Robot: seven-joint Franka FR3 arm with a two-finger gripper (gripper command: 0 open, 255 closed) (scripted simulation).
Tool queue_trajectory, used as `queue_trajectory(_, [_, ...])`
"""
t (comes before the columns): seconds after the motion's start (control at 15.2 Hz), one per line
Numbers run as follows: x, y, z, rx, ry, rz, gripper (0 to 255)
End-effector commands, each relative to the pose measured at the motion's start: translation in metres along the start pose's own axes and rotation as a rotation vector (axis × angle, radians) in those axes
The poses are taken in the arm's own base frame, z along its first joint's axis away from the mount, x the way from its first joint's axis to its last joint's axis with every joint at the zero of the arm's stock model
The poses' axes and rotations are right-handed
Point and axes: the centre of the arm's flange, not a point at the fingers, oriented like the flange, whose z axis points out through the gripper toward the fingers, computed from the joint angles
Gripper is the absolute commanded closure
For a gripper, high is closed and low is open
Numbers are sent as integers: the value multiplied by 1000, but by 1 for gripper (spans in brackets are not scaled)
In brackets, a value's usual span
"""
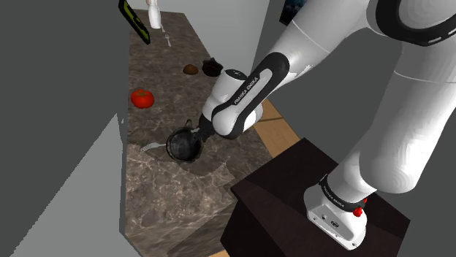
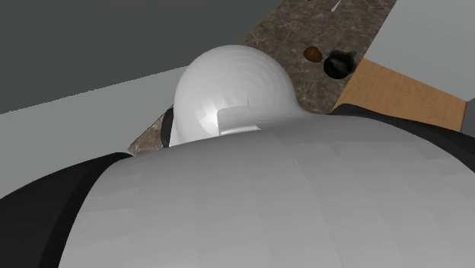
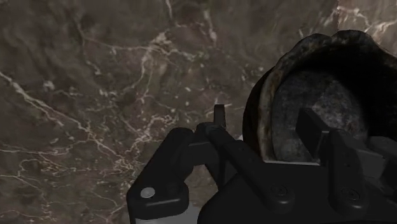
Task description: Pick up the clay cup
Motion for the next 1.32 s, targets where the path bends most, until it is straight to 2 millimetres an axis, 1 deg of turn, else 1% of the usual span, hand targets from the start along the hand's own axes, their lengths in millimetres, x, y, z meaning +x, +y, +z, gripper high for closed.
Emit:
queue_trajectory(0.0, [0,0,1,0,0,0,255])
queue_trajectory(0.53, [0,0,1,0,0,0,255])
queue_trajectory(1.25, [12,-13,-55,0,0,0,255])
